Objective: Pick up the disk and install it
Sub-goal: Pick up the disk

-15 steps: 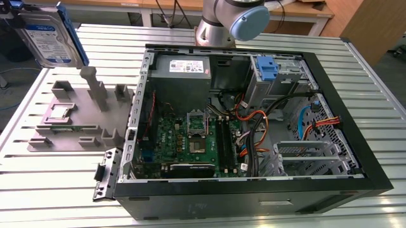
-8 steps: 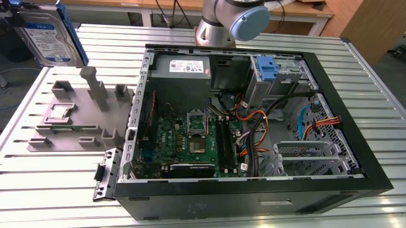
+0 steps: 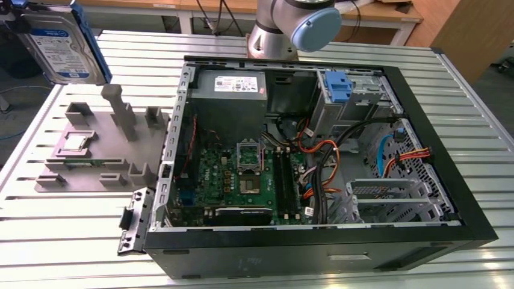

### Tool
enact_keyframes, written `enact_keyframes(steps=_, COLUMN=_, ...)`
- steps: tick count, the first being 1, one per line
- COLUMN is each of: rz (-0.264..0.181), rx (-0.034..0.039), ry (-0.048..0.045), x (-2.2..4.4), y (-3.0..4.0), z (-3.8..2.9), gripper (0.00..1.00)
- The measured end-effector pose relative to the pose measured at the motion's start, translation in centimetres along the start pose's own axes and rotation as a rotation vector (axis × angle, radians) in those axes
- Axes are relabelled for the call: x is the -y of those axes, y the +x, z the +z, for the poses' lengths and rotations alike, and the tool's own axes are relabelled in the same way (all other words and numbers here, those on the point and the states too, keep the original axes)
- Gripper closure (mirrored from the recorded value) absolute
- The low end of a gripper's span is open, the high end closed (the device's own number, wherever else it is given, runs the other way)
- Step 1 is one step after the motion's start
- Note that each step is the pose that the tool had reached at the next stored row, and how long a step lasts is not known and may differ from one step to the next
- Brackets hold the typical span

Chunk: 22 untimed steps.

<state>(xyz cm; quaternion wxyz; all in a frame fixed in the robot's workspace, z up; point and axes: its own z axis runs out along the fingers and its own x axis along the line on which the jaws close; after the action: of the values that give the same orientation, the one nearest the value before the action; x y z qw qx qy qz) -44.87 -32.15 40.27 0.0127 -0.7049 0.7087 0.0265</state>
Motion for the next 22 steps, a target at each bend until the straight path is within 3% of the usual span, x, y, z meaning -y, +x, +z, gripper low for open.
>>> enact_keyframes(steps=22, rz=0.000, rx=0.0000, ry=0.0000, x=-0.01, y=-0.04, z=-0.79, gripper=0.63)
